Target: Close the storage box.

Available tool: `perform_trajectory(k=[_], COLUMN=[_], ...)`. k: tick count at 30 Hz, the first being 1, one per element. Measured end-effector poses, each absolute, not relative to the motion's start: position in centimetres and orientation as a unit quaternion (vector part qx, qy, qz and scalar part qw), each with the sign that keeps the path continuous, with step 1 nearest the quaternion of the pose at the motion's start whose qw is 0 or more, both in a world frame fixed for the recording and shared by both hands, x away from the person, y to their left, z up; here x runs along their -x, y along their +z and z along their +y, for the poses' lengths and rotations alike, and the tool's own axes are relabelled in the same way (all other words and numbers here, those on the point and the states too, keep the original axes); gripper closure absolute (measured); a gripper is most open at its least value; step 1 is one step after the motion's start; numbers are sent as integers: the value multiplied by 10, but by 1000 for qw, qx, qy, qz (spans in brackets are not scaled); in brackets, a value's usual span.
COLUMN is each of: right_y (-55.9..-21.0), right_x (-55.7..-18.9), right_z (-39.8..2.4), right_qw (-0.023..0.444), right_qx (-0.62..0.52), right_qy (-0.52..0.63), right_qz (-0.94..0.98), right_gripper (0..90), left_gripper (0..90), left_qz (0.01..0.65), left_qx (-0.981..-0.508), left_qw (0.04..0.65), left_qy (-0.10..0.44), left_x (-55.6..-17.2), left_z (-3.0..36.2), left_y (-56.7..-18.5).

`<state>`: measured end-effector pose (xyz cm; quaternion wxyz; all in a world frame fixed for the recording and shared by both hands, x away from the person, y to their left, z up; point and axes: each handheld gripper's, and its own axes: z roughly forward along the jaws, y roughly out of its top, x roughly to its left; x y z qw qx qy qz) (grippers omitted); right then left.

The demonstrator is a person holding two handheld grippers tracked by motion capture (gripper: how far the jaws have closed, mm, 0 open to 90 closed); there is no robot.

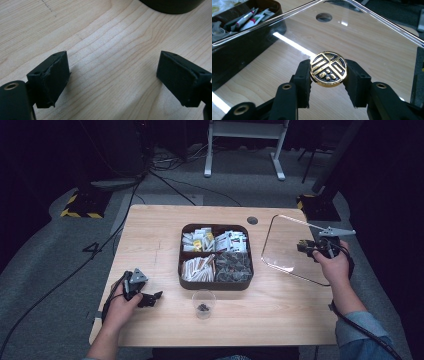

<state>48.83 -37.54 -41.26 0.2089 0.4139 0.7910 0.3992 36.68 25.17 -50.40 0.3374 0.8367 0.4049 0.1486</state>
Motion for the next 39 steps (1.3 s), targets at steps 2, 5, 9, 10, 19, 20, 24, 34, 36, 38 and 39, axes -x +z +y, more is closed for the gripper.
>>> perform_trajectory(k=[2,5,9,10,19,20,24,34,36,38,39], right_y=[-408,-401,-393,-391,-381,-381,-379,-373,-371,-369,-368], right_x=[-488,-489,-490,-491,-499,-499,-502,-506,-506,-505,-505], right_z=[-374,-370,-359,-356,-310,-304,-284,-246,-237,-229,-224], right_qw=[211,212,210,208,194,190,182,171,170,169,169], right_qx=[-411,-403,-393,-390,-354,-352,-340,-316,-311,-306,-302], right_qy=[399,401,404,405,414,415,420,422,422,422,421], right_qz=[792,795,799,800,816,817,822,832,834,837,838], right_gripper=[587,587,587,587,587,587,587,587,587,587,587], left_gripper=[114,112,112,111,110,110,110,111,111,111,112], left_qz=[403,401,401,401,401,401,401,401,401,401,403], left_qx=[-838,-839,-839,-839,-839,-839,-839,-839,-839,-839,-839], left_qw=[336,336,336,336,336,336,336,336,335,335,334], left_qy=[150,150,150,149,149,149,149,150,151,150,150], left_x=[-367,-367,-367,-368,-368,-368,-368,-367,-367,-367,-367], left_z=[252,252,252,252,252,252,252,252,252,252,252], left_y=[-504,-504,-504,-504,-504,-504,-504,-504,-504,-504,-504])
